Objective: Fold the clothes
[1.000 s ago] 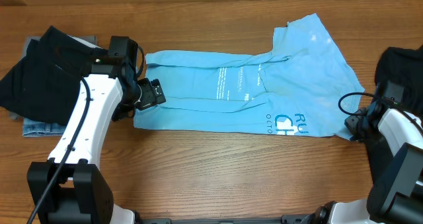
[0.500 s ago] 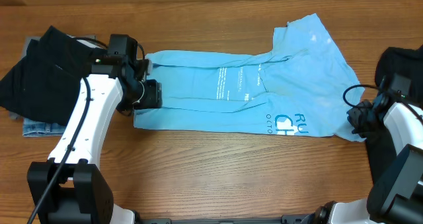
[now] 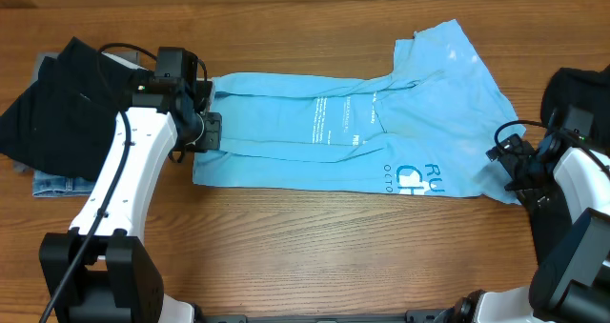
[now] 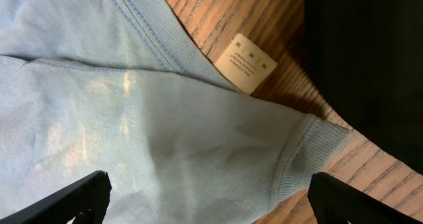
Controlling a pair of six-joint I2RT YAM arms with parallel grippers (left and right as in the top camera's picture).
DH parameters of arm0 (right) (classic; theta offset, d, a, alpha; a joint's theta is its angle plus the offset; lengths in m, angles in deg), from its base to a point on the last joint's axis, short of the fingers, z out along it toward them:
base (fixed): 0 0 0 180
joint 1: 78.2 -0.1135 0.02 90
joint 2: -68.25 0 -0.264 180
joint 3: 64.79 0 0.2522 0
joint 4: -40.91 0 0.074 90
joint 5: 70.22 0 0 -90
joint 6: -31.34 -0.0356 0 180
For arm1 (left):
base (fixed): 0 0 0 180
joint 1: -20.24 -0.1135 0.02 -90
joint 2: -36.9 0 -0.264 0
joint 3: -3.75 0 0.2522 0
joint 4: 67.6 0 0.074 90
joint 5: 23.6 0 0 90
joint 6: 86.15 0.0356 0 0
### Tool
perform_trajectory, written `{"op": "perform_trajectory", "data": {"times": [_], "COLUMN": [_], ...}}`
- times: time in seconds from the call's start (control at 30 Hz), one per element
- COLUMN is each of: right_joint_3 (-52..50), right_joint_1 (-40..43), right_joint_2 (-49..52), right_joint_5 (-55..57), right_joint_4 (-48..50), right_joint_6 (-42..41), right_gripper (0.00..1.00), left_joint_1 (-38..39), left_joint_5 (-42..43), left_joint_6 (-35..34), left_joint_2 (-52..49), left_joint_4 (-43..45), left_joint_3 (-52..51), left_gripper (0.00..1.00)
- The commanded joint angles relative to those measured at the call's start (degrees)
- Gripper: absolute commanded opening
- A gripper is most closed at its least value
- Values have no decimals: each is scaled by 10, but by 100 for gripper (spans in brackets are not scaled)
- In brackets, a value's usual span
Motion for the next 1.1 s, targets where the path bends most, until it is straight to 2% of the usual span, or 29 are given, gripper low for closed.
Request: {"op": "perform_trajectory", "data": {"times": [0.0, 0.1, 0.17, 0.2, 0.23, 0.27, 0.3, 0.47, 0.6, 0.63, 0.73, 0.8, 0.87, 0.93, 0.97, 1.0, 1.03, 1.07], "right_joint_3": [13, 13, 13, 13, 13, 13, 13, 13, 13, 13, 13, 13, 13, 13, 13, 13, 13, 13], "right_joint_1": [3, 3, 3, 3, 3, 3, 3, 3, 3, 3, 3, 3, 3, 3, 3, 3, 3, 3], "right_joint_2": [1, 1, 1, 1, 1, 1, 1, 1, 1, 1, 1, 1, 1, 1, 1, 1, 1, 1], "right_joint_5": [-1, -1, -1, -1, -1, -1, -1, -1, -1, -1, -1, -1, -1, -1, -1, -1, -1, -1], "right_joint_4": [3, 3, 3, 3, 3, 3, 3, 3, 3, 3, 3, 3, 3, 3, 3, 3, 3, 3], "right_joint_6": [0, 0, 0, 0, 0, 0, 0, 0, 0, 0, 0, 0, 0, 0, 0, 0, 0, 0], "right_gripper": [100, 100, 100, 100, 100, 100, 100, 100, 100, 100, 100, 100, 100, 100, 100, 100, 100, 100], "left_joint_1": [2, 1, 1, 1, 1, 1, 1, 1, 1, 1, 1, 1, 1, 1, 1, 1, 1, 0], "left_joint_5": [-28, -28, -28, -28, -28, -28, -28, -28, -28, -28, -28, -21, -23, -25, -22, -23, -24, -25], "left_joint_6": [80, 95, 96, 96, 96, 96, 98, 101, 125, 143, 176, 175, 176, 187, 212, 242, 304, 347], "left_joint_2": [-4, -4, -4, -4, -4, -4, -4, -4, -4, -4, -3, -3, -3, -3, -3, -3, -3, -4], "left_joint_4": [38, 73, 94, 105, 112, 122, 129, 162, 196, 201, 200, 194, 191, 194, 193, 193, 191, 191], "left_joint_3": [-33, -63, -85, -95, -102, -111, -115, -117, -118, -118, -117, -117, -117, -117, -117, -117, -118, -118], "left_gripper": [4, 7, 14, 35, 49, 59, 65, 70, 68, 70, 83, 84, 82, 70, 42, 19, 13, 17]}}
